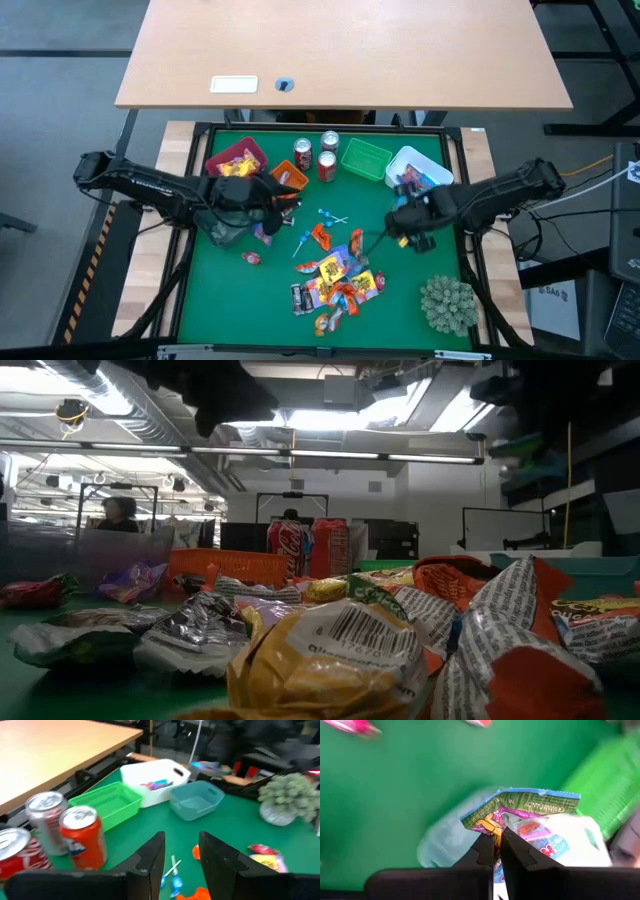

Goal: Sort candy
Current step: Put the blue gummy into the white bin, then put the orange chocolate into the orange bin

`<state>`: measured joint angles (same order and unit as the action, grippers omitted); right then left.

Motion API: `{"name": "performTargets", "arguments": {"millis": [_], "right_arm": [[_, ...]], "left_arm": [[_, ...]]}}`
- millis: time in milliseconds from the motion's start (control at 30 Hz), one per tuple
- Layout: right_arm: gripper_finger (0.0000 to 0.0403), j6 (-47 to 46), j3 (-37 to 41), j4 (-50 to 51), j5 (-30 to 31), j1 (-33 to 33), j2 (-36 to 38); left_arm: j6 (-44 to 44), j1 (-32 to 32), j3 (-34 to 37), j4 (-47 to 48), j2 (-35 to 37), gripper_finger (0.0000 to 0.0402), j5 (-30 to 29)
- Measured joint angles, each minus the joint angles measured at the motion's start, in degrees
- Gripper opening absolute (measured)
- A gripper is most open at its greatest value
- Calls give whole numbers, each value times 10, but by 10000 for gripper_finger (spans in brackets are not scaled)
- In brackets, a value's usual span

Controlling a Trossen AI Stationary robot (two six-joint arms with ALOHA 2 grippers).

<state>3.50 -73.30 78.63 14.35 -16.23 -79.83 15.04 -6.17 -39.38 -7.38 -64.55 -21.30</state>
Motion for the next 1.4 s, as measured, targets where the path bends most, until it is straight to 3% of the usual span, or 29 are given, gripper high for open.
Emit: {"name": "performTargets", "arguments": {"millis": [500, 700, 967, 1167, 1400], "right_arm": [[14, 93, 95, -8, 7, 237, 85], [14, 119, 128, -22, 23, 310, 85], [17, 142, 134, -24, 31, 390, 85], [77, 150, 134, -42, 31, 433, 85], [161, 150, 134, -72, 31, 459, 85]], "left_arm": [[-2, -43, 0, -90, -17, 108, 0], [-15, -44, -1, -189, -84, 115, 15], [-36, -38, -1, -256, -164, 168, 35], [-37, -31, -28, -258, -228, 176, 92], [-63, -28, -34, -248, -299, 176, 92]]}}
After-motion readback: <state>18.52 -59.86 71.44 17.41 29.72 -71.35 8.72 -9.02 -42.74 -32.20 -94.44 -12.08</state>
